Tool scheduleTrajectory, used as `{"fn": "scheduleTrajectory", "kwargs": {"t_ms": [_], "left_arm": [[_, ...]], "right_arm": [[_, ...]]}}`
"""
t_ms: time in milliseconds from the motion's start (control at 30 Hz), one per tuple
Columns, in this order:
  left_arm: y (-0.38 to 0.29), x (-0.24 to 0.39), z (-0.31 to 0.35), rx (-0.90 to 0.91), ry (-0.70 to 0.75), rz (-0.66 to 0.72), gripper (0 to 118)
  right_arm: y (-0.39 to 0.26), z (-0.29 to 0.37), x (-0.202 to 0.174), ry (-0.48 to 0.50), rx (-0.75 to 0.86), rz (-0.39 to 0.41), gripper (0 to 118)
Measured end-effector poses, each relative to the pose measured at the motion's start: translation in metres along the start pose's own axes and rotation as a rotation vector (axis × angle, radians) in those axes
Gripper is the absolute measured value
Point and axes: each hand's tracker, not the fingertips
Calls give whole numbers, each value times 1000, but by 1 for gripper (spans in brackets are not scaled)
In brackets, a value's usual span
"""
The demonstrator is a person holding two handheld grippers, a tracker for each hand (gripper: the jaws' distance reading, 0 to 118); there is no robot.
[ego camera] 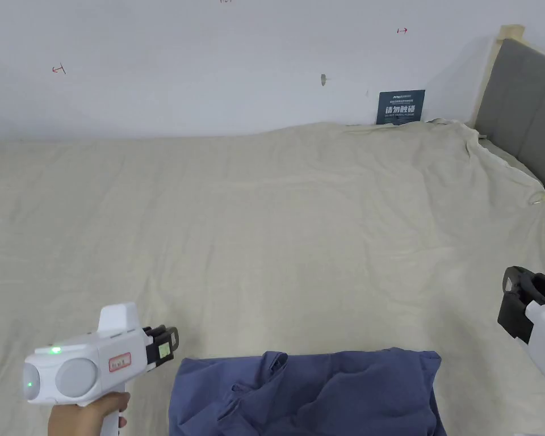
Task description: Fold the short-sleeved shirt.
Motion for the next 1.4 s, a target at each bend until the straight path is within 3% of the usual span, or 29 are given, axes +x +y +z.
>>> {"fn": "scheduleTrajectory", "kwargs": {"t_ms": [67, 100, 633, 1000, 1167, 1400], "left_arm": [[-11, 0, -8, -18, 2, 12, 1], [-17, -1, -13, -36, 12, 16, 0], [-91, 66, -54, -203, -92, -57, 0], [-120, 129, -67, -223, -179, -68, 0], [-114, 126, -58, -220, -193, -72, 0], [-66, 74, -13, -166, -291, 44, 0]], "right_arm": [[0, 0, 1, 0, -2, -1, 0], [0, 1, 1, -1, -3, -1, 0], [-3, 11, 12, -32, -12, 7, 0], [-4, 17, 15, -35, -16, 3, 0], [-5, 19, 16, -36, -14, -1, 0], [-1, 23, 14, -31, -6, -3, 0]]}}
